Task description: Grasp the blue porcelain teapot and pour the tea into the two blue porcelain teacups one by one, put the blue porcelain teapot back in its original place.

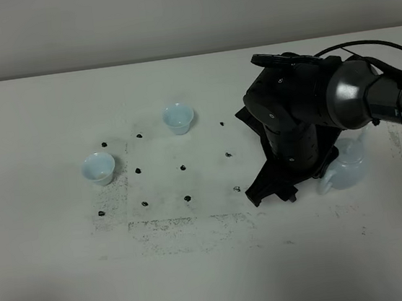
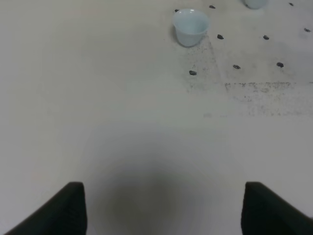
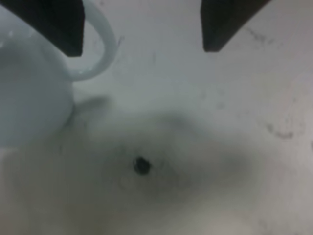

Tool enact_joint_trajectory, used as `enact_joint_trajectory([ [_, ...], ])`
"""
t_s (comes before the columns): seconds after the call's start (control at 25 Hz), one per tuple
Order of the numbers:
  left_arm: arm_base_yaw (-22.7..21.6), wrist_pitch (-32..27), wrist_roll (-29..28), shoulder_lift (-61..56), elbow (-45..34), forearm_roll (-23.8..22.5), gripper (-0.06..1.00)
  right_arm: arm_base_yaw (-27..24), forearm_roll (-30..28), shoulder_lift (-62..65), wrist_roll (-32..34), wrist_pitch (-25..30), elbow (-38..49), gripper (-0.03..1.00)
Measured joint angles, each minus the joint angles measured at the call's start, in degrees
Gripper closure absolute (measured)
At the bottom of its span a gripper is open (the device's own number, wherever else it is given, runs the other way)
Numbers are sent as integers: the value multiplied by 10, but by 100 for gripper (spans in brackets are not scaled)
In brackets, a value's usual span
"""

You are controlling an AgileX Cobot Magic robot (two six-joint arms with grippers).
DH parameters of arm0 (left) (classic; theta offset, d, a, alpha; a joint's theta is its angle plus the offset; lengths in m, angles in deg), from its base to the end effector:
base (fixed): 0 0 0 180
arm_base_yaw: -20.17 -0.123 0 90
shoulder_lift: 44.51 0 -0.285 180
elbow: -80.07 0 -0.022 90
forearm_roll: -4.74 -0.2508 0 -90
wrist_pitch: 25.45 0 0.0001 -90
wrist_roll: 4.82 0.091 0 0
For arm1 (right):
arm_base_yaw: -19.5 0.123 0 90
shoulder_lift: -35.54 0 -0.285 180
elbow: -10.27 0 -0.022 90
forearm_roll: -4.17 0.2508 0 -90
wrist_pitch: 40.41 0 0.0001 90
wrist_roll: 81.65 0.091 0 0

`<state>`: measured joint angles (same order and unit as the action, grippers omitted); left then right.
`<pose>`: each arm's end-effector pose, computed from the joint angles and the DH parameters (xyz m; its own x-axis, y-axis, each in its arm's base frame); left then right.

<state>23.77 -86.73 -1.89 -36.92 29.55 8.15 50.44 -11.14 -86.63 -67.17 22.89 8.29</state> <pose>-0.0023 -0.0046 0.2672 -0.4866 0.0531 -0.8720 0.1191 0.9929 -0.0059 0.3330 0.1746 0.1688 -0.9157 -0.4016 0.0152 -0.3933 0.8876 -0.2396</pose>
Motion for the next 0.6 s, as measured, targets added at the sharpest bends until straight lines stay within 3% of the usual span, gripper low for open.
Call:
enact_joint_trajectory([
  [0.6,0,0,-1,0,0,0,28,0,29,0,-6,47,0,43],
])
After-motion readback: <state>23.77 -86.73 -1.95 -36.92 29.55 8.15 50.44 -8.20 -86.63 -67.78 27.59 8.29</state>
